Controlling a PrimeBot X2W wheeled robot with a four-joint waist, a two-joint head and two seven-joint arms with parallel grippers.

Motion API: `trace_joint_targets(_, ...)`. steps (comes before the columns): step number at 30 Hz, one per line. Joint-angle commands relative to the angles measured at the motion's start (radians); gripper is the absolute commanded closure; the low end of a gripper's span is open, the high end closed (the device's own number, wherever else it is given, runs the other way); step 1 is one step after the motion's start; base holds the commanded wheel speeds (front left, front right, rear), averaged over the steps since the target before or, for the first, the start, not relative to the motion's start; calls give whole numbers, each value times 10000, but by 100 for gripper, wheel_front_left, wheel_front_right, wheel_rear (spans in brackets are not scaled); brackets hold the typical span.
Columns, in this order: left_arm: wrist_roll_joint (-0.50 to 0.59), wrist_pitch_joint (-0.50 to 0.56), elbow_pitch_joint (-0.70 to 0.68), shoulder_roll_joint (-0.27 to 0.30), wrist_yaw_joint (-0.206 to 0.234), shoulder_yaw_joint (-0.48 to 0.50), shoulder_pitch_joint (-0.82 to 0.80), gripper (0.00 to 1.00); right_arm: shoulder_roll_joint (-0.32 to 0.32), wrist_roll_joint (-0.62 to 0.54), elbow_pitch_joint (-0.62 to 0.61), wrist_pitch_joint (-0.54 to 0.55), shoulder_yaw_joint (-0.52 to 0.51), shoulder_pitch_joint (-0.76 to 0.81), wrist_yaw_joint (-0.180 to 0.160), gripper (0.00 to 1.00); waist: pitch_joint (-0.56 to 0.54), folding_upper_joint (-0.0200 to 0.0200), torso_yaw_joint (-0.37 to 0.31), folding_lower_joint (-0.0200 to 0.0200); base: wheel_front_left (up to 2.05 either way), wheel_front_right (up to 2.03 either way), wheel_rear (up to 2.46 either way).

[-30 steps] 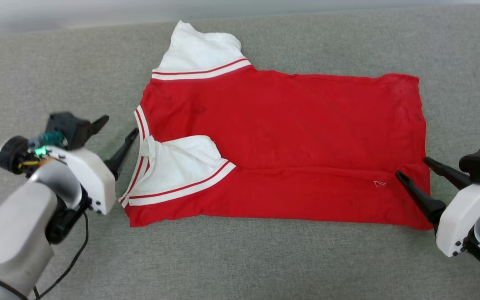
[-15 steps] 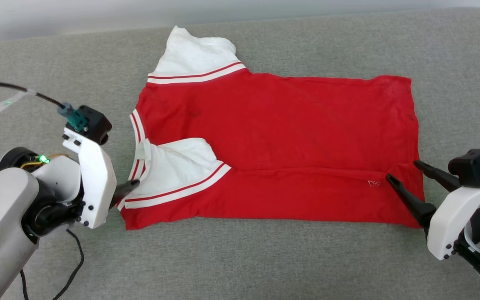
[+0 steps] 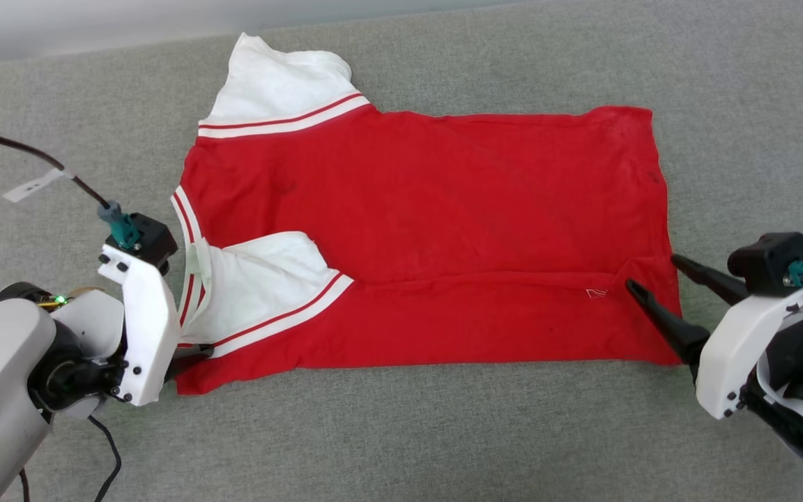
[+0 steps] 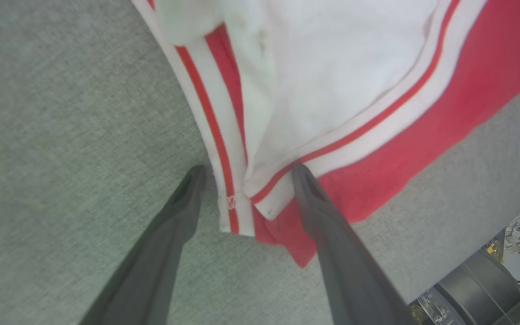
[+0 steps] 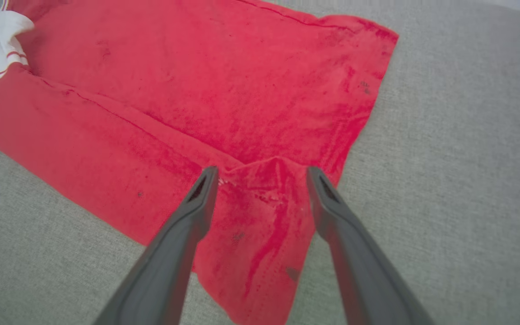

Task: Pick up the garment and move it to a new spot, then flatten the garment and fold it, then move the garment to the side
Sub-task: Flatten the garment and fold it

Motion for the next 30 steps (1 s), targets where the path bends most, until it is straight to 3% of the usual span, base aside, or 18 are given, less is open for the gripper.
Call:
trace_joint_targets(1, -17, 92, 259, -136, -2, -362, 623, 22, -52, 10, 25, -80, 14, -252, -7, 0, -75, 0, -3, 1, 0, 0, 0)
trace_joint_targets(2, 9, 40, 253, -151, -19, -415, 646, 72, -143, -16, 42, -84, 14, -327, -7, 0, -134, 0, 3, 1, 0, 0, 0)
trace_joint_targets(3, -22, -15, 243, -165, -30, -422, 649, 100, -243, -36, 41, -58, -5, -425, -7, 0, -196, 0, 15, 1, 0, 0, 0)
trace_joint_targets(9, -199, -354, -13, -120, -56, -293, 414, 100, -852, -46, -129, 610, -24, -1074, -7, 0, -521, 0, 117, 1, 0, 0, 0)
trace_joint_targets(16, -125, -616, -521, 48, -72, -362, 63, 100, -1518, 865, -273, 3618, 543, -1780, -7, 0, -593, 0, 252, 1, 0, 0, 0)
trace_joint_targets(21, -75, -731, -803, 78, -76, -430, -93, 100, -1126, 1655, 368, 5060, 741, -1733, -7, 0, -396, 0, 367, 1, 0, 0, 0)
trace_joint_targets(30, 77, -996, -1006, -96, -74, -617, -267, 100, 213, 1849, 2371, 5109, 1487, -873, -4, 0, -21, 0, 665, 1, 0, 0, 0)
